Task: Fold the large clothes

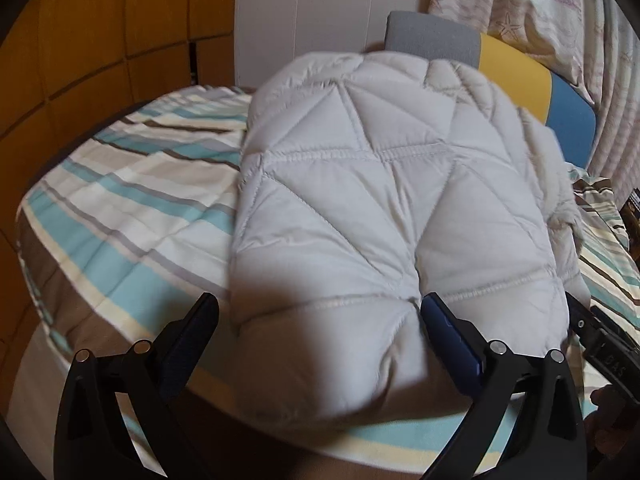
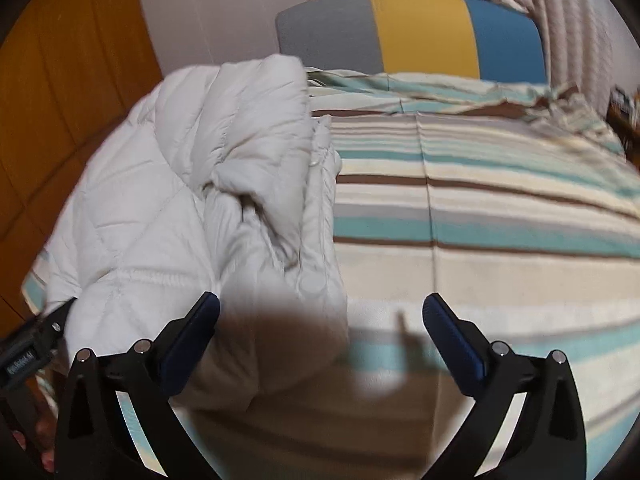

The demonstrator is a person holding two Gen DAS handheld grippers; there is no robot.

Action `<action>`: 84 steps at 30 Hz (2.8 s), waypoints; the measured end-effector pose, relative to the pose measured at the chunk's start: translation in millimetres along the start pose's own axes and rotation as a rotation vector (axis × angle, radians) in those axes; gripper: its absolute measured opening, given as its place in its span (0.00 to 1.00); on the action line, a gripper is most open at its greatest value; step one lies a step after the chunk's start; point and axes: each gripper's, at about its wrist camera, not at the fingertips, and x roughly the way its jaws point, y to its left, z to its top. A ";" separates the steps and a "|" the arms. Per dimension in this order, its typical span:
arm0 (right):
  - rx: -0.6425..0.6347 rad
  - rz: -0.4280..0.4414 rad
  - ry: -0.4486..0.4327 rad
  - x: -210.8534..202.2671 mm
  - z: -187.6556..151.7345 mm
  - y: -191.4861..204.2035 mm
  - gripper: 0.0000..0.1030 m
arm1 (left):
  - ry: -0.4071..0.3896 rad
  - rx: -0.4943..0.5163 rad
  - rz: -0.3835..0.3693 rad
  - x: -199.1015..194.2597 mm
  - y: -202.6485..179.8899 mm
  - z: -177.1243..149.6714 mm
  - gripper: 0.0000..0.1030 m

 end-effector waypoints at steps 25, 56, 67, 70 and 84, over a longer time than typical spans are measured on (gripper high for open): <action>-0.180 0.105 -0.043 -130.6 -50.1 40.2 0.98 | -0.145 0.035 0.022 -135.7 -3.0 -55.0 0.97; -0.221 0.091 -0.128 -182.0 -60.4 47.3 0.98 | -0.192 0.043 0.015 -175.8 -8.3 -74.2 0.97; -0.217 0.089 -0.125 -181.5 -60.5 47.0 0.98 | -0.188 0.048 0.008 -176.3 -12.0 -76.5 0.97; -0.217 0.092 -0.124 -181.6 -61.4 47.0 0.98 | -0.186 0.049 0.006 -175.0 -12.7 -76.4 0.97; -0.223 0.092 -0.120 -180.4 -63.0 47.8 0.98 | -0.176 0.049 -0.007 -171.1 -11.4 -76.5 0.97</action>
